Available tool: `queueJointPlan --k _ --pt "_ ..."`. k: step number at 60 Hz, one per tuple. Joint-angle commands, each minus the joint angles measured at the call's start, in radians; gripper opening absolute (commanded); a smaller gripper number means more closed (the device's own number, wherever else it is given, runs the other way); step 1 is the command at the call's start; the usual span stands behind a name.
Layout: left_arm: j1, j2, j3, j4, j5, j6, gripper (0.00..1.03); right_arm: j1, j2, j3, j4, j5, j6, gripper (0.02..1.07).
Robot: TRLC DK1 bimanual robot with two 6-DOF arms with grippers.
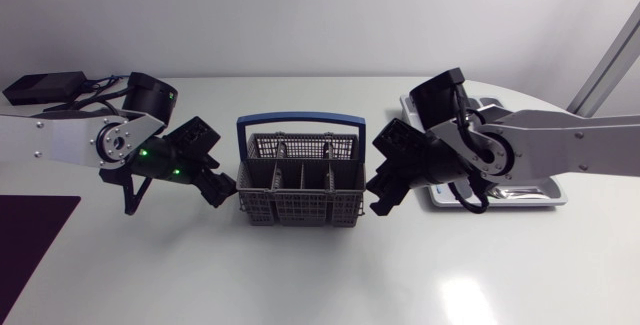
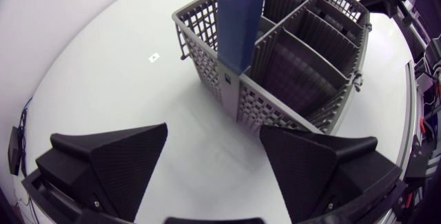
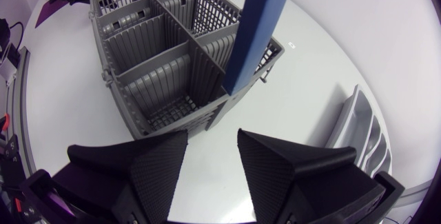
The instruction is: Unload the cutlery basket into the drawer organizer.
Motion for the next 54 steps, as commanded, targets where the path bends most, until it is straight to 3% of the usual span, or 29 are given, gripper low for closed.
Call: queueJointPlan --k 1,25,54 --pt "-0.027 0.028 0.049 0.024 0.033 0.001 0.95 0.030 0.035 0.031 0.008 -0.021 0.037 0.57" --pt "-0.108 0.034 0.036 0.022 0.029 -0.004 0.95 -0.040 0.055 0.046 0.023 -0.022 0.020 0.57" --pt "-0.099 0.055 0.065 0.022 0.007 -0.009 0.95 -0.005 0.025 0.019 0.021 -0.027 0.026 0.57"
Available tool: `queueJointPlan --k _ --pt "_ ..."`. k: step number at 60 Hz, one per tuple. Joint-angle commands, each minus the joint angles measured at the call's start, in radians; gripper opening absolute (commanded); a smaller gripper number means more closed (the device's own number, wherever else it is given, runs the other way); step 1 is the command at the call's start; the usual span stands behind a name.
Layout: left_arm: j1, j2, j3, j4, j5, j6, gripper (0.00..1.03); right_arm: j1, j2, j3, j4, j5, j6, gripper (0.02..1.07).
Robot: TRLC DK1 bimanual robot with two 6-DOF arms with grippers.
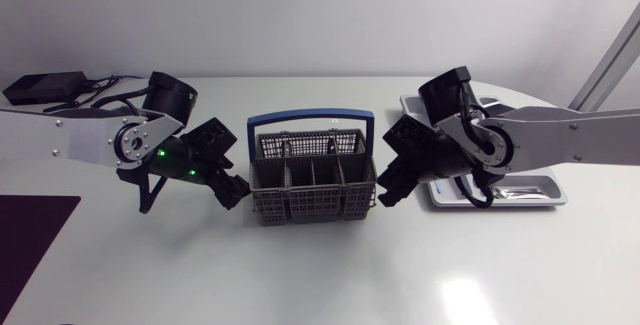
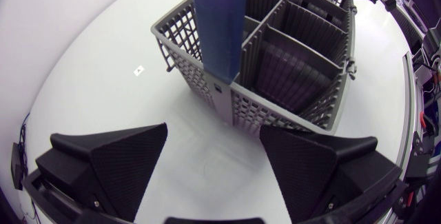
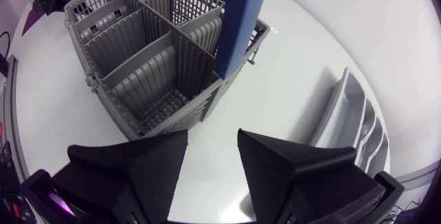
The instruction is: Unload the cutlery basket into the drawer organizer.
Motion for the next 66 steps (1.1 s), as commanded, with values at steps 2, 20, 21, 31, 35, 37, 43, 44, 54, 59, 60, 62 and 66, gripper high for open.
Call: queueJointPlan --k 2,20,21,31,35,37,43,44,54,59,60,62,66 --pt "-0.019 0.028 0.042 0.017 0.029 -0.008 0.95 0.057 -0.011 -0.002 0.020 -0.050 0.021 0.57" --pt "0.017 0.024 0.025 0.017 0.031 0.000 0.95 0.068 -0.016 -0.007 0.020 -0.048 0.023 0.58" --pt "0.015 0.024 0.022 0.017 0.031 0.000 0.96 0.068 -0.016 -0.005 0.020 -0.048 0.023 0.58" --pt "0.004 0.017 0.011 0.017 0.029 0.000 0.96 0.065 -0.008 0.001 0.020 -0.037 0.023 0.57" --pt "0.007 0.014 0.013 0.017 0.029 0.001 0.96 0.062 -0.007 -0.002 0.020 -0.033 0.021 0.58" --pt "0.011 0.013 0.011 0.017 0.029 0.001 0.97 0.060 -0.007 -0.004 0.020 -0.025 0.018 0.58" --pt "0.026 0.004 0.002 0.015 0.029 0.003 0.97 0.053 -0.014 -0.012 0.020 -0.014 0.018 0.60" --pt "0.029 0.002 0.000 0.015 0.029 0.003 0.98 0.049 -0.016 -0.012 0.020 -0.008 0.018 0.63" --pt "0.077 -0.044 -0.029 0.014 0.029 0.000 0.99 0.020 -0.056 -0.044 0.031 0.056 0.012 0.85" --pt "0.107 -0.093 -0.046 0.014 0.029 -0.005 0.99 0.005 -0.099 -0.073 0.040 0.092 0.008 0.96" --pt "0.115 -0.107 -0.050 0.014 0.029 -0.008 0.99 0.000 -0.108 -0.078 0.042 0.096 0.006 0.99" --pt "0.135 -0.136 -0.058 0.014 0.031 -0.023 0.99 -0.013 -0.129 -0.090 0.042 0.101 0.001 1.03" --pt "0.156 -0.196 -0.076 0.014 0.031 -0.037 0.99 -0.038 -0.174 -0.114 0.043 0.119 -0.009 1.03"
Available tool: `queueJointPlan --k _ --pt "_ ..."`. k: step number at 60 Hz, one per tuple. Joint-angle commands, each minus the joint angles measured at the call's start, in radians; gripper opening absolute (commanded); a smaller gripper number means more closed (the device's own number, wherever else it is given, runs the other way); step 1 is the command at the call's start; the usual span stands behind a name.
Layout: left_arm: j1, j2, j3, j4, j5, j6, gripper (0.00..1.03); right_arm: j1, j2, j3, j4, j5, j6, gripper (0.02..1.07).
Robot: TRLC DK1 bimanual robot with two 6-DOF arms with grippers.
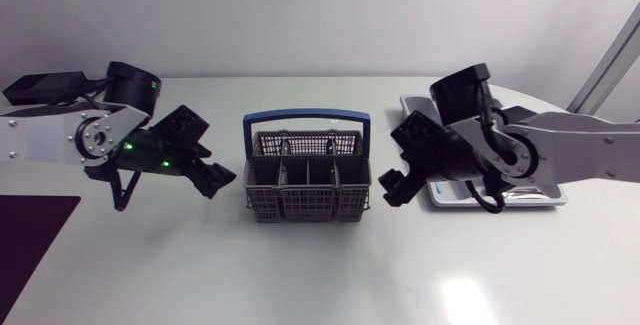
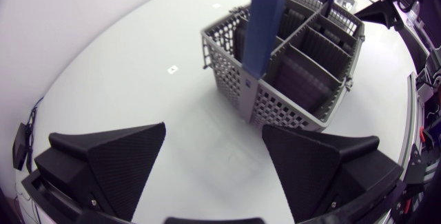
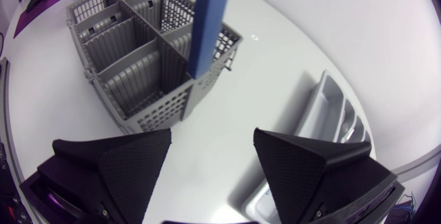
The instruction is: Unload the cutlery basket into the drawer organizer.
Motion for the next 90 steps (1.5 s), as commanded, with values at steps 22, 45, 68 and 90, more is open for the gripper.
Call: queueJointPlan --k 22,45,68,90 --pt "0.165 -0.387 -0.155 -0.009 -0.007 -0.074 0.99 -0.313 -0.291 -0.102 -0.002 0.048 -0.029 1.03" --pt "0.210 -0.647 -0.301 0.044 -0.038 -0.132 0.99 -0.536 -0.602 -0.260 0.044 -0.085 -0.009 1.03" --pt "0.224 -0.956 -0.486 0.196 -0.056 -0.227 0.99 -0.549 -0.951 -0.428 0.044 -0.079 0.046 1.03" --pt "0.203 -1.155 -0.639 0.214 -0.133 -0.343 0.99 -0.487 -1.141 -0.580 0.095 -0.037 0.192 1.03"
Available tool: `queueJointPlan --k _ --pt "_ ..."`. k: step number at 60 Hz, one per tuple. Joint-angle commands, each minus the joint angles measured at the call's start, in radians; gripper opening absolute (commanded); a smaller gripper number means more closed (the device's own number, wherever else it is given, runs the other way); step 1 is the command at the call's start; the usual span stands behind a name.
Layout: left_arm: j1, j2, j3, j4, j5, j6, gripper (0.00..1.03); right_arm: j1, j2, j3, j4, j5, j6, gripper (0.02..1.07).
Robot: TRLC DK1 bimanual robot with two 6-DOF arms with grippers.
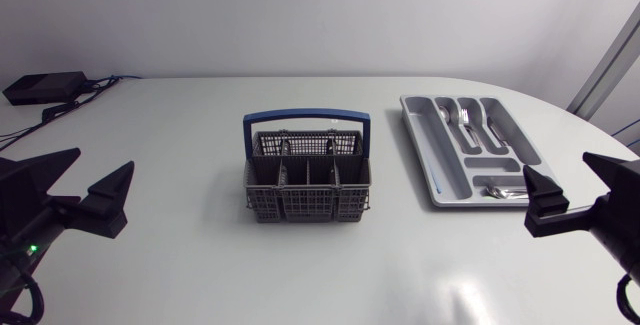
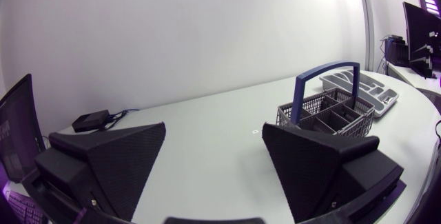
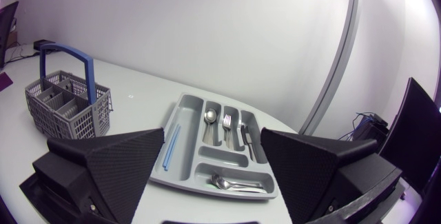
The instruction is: Unload the cutlery basket into the drawer organizer.
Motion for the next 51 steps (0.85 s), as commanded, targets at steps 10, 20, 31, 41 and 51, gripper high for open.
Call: queueJointPlan --k 10,20,31,41,51 --pt "-0.021 -0.133 -0.118 0.016 -0.050 -0.094 0.98 0.046 -0.131 -0.121 0.046 0.032 0.131 1.03" --pt "-0.032 -0.217 -0.184 0.019 -0.080 -0.140 0.98 0.074 -0.215 -0.189 0.068 0.051 0.196 1.03" --pt "-0.044 -0.313 -0.259 0.023 -0.116 -0.192 0.97 0.106 -0.311 -0.266 0.094 0.072 0.270 1.03" --pt "-0.049 -0.358 -0.294 0.025 -0.132 -0.216 0.97 0.112 -0.331 -0.282 0.100 0.076 0.285 1.03" --pt "-0.049 -0.358 -0.294 0.025 -0.132 -0.216 0.97 0.112 -0.331 -0.282 0.100 0.076 0.285 1.03"
